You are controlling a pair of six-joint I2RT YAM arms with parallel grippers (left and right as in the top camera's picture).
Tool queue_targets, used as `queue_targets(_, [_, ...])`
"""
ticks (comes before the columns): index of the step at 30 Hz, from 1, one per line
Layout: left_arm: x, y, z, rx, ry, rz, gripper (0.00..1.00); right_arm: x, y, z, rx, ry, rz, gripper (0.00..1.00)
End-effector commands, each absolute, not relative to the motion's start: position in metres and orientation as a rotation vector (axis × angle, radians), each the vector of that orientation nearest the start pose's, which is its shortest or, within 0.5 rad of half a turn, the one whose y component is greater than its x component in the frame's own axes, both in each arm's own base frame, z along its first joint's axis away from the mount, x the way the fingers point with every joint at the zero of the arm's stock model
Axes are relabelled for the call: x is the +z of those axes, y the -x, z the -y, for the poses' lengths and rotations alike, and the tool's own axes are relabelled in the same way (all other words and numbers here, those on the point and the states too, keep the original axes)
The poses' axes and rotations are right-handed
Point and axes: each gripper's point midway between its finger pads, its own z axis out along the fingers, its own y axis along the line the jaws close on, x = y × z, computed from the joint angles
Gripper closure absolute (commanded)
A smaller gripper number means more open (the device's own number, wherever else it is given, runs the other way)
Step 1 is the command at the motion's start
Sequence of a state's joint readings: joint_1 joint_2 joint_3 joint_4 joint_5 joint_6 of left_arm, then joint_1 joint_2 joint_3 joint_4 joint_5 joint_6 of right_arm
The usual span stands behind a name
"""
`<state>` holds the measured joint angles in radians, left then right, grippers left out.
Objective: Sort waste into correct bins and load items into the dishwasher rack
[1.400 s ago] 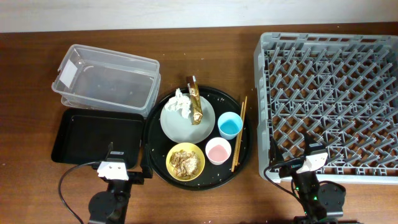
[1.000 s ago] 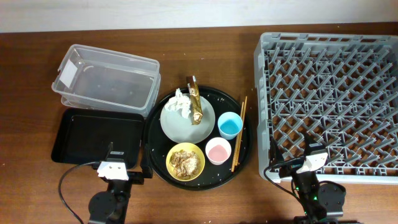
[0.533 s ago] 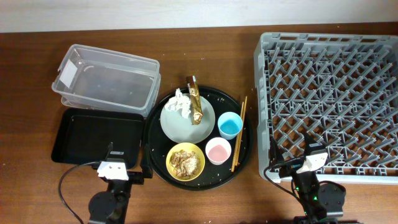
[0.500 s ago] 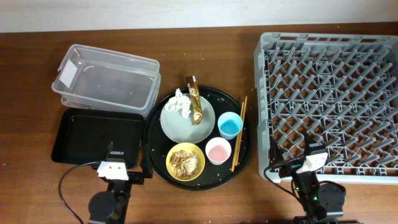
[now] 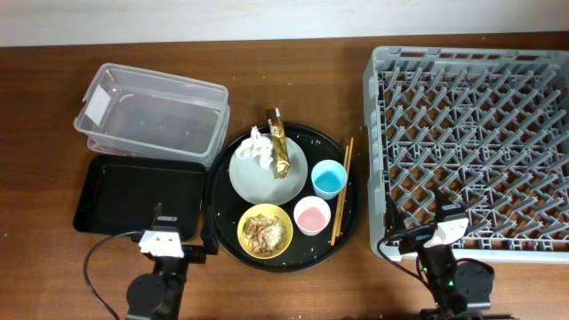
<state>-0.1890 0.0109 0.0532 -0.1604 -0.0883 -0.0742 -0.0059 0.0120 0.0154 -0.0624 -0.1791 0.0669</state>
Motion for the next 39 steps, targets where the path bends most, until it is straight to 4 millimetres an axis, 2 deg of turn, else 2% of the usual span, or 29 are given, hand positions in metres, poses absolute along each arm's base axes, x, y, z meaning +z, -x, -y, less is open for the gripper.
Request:
queue_targets(1, [0.156,-0.241,0.03,-0.115,-0.041,-1.69,0.0,0.16,-0.244,-0.029,0.189,0.085,-1.632,0.02])
queue_targets(33, [0.156,-0.241,0.03,-0.115,-0.041,-1.689,0.01,0.16,-0.244,-0.029,0.189,0.086,-1.632,0.02])
queue_targets(35, [0.162,-0.241,0.031,-0.12,-0.04,-1.664,0.01,0.161,-0.244,-0.029,0.19,0.086,-1.629,0.02])
queue_targets(39, [0.164,-0.239,0.047,-0.2,-0.113,-1.658,0.0,0.162,-0.242,-0.039,0.237,0.13,-1.625,0.02])
